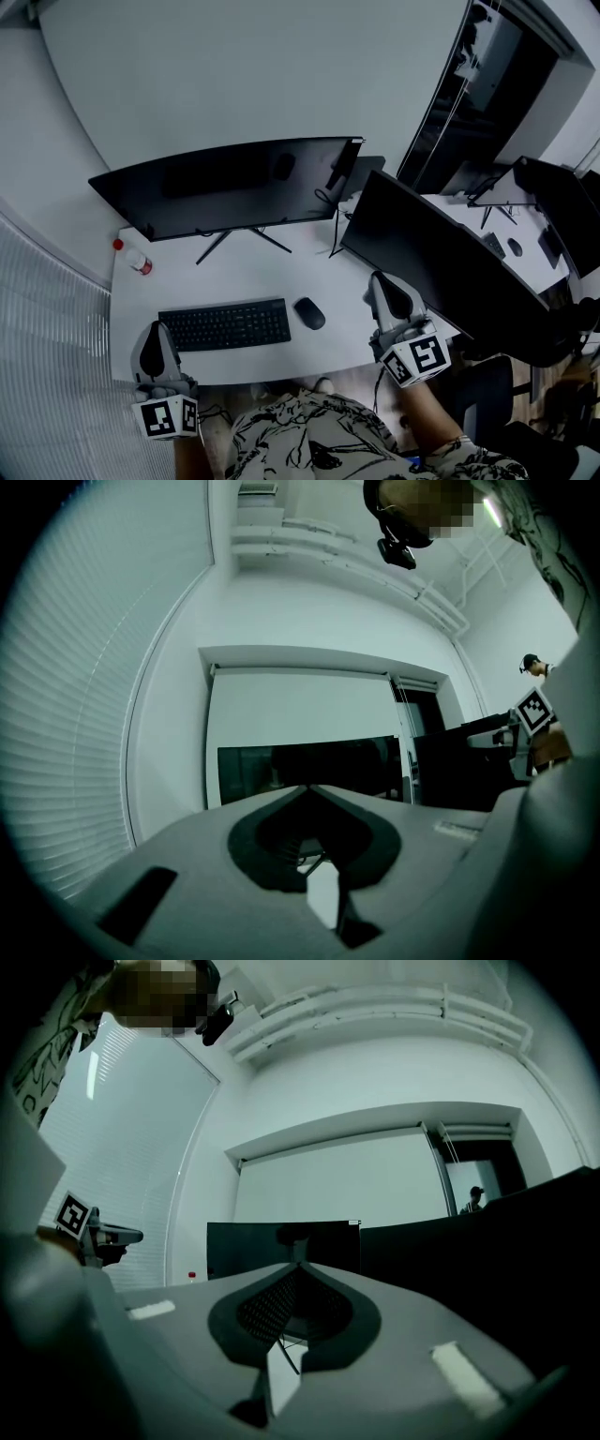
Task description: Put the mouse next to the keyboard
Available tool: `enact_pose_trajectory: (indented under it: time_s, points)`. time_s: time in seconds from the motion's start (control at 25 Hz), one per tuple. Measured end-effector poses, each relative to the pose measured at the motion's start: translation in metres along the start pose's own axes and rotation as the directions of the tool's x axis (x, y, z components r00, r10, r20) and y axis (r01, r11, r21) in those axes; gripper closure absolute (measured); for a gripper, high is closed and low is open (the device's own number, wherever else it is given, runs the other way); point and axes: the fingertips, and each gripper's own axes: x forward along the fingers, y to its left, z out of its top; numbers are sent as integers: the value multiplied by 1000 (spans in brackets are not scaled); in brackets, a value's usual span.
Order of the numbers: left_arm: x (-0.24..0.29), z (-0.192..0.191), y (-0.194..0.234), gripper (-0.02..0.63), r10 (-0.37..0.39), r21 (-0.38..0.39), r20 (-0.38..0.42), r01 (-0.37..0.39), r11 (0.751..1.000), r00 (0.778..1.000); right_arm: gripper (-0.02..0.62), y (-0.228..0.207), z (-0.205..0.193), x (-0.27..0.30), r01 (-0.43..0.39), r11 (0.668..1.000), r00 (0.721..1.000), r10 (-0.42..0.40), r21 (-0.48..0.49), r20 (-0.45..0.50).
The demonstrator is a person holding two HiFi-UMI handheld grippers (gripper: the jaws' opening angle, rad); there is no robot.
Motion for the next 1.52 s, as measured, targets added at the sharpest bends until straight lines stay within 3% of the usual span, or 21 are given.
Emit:
enact_pose_trajectory:
  time_s: [0.6, 1.52]
  points:
    - [-14, -7, 25, 607, 78, 11, -8, -78, 997, 997, 591, -17, 7, -16, 47, 998, 998, -46, -38, 41]
    - [-7, -6, 22, 607, 66, 5, 1, -66, 998, 998, 591, -11, 3, -9, 38, 999, 999, -37, -16, 17]
